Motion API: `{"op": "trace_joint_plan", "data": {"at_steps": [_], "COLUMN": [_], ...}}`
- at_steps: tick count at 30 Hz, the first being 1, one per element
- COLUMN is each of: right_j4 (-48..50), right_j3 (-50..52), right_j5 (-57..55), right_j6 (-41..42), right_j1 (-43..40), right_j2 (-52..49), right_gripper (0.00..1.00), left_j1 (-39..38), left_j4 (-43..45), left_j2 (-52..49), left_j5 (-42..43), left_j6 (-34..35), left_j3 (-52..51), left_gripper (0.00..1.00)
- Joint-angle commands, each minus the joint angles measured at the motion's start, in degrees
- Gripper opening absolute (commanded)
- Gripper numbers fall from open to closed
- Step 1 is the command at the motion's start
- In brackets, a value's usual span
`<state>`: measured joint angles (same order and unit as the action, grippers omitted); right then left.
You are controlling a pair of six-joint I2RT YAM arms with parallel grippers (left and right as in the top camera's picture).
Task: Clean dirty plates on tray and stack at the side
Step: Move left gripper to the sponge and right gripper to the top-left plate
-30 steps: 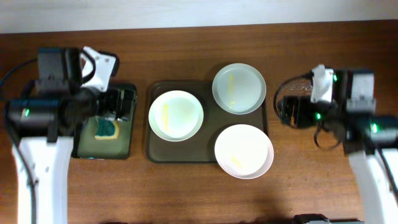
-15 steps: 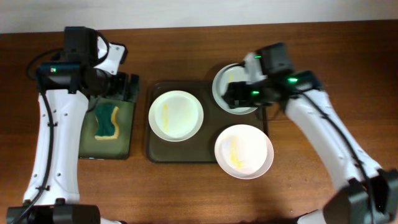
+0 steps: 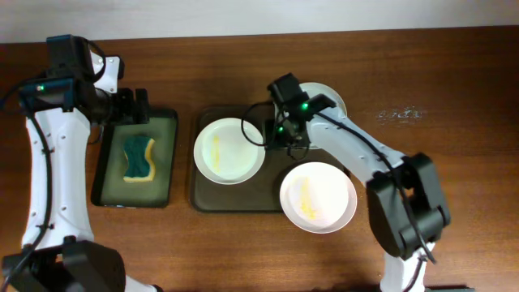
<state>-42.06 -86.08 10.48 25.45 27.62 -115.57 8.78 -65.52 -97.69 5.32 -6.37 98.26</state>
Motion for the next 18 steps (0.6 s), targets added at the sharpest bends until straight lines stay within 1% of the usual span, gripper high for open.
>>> {"op": "trace_joint_plan", "data": {"at_steps": [1, 5, 9, 10, 11, 12, 15, 18], "right_j4": [1.1, 2.9, 3.4, 3.5, 3.6, 3.6, 3.5, 3.6], "right_j3": [-0.9, -0.9, -0.9, -0.9, -0.8, -0.7, -0.5, -0.4], "right_j5": [-0.9, -0.9, -1.0, -1.1, -1.2, -2.0, -3.7, -3.7], "right_j6": [0.6, 0.6, 1.1, 1.5, 1.9, 2.6, 2.7, 2.7], "right_j1": [2.1, 3.1, 3.6, 3.6, 3.6, 3.6, 3.6, 3.6], "right_j2": [-3.3, -6.1, -8.0, -8.3, -8.4, -8.6, -8.6, -8.6], "right_gripper": [0.45, 0.43, 0.3, 0.25, 0.09, 0.04, 0.04, 0.04], "left_j1": [0.3, 0.3, 0.3, 0.3, 0.4, 0.5, 0.7, 0.9], "left_j4": [0.0, -0.1, -0.1, -0.1, -0.1, -0.1, -0.1, -0.3], "left_j2": [-2.3, -4.7, -7.2, -7.5, -8.3, -8.6, -10.1, -11.8], "left_j5": [-0.5, -0.7, -0.8, -0.9, -1.9, -3.1, -8.1, -11.2], "left_j6": [0.7, 0.7, 0.7, 0.7, 0.7, 0.7, 0.7, 0.7], "left_j3": [1.2, 1.2, 1.2, 1.2, 1.2, 1.2, 1.2, 1.2], "left_gripper": [1.0, 1.0, 1.0, 1.0, 0.98, 0.95, 0.9, 0.87]}}
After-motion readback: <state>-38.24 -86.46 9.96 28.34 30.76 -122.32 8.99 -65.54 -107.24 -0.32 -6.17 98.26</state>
